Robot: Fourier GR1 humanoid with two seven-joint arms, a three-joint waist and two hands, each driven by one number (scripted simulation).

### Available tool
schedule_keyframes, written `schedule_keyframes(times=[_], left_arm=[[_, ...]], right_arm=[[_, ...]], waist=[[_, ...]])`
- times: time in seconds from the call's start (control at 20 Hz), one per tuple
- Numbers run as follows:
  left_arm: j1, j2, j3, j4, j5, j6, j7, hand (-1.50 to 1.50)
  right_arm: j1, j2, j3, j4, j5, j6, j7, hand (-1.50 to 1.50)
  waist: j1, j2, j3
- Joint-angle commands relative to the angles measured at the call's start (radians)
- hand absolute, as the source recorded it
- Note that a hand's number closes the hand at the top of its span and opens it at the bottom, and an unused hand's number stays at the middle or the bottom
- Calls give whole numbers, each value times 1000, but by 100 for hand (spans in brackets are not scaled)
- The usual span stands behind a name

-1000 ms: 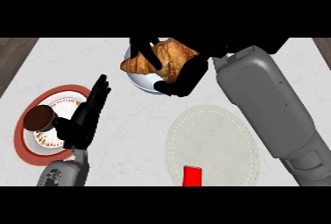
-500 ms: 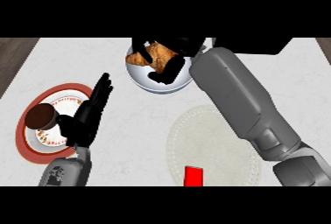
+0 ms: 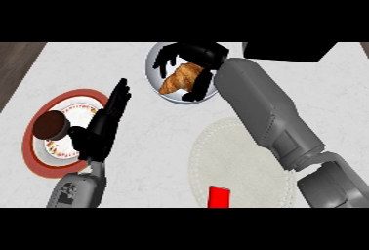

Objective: Pick the croissant from the placemat and place it in the bowl

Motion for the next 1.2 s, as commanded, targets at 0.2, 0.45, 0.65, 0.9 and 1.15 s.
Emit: schedule_keyframes(times=[0.2, 0.45, 0.65, 0.9, 1.15], left_arm=[[8, -4, -14, -20, -12, 1, 2, 0], [11, -4, -10, -21, -7, 0, 15, 0], [-20, 5, 7, -3, 4, -9, 23, 0], [-26, -19, 6, 17, -4, 12, -14, 0], [-26, -4, 3, 30, -8, -6, -27, 0]], right_arm=[[-33, 4, -74, 130, -64, 151, -182, -150], [-88, -36, -212, 144, -191, 202, -183, -150], [-103, -76, -260, 183, -235, 258, -155, -150], [-109, -138, -291, 229, -269, 374, -100, -150], [-125, -210, -326, 239, -311, 512, -50, -150]], waist=[[10, 2, 1], [4, -3, 1], [-2, -1, 1], [6, 7, 1], [17, 15, 2]])
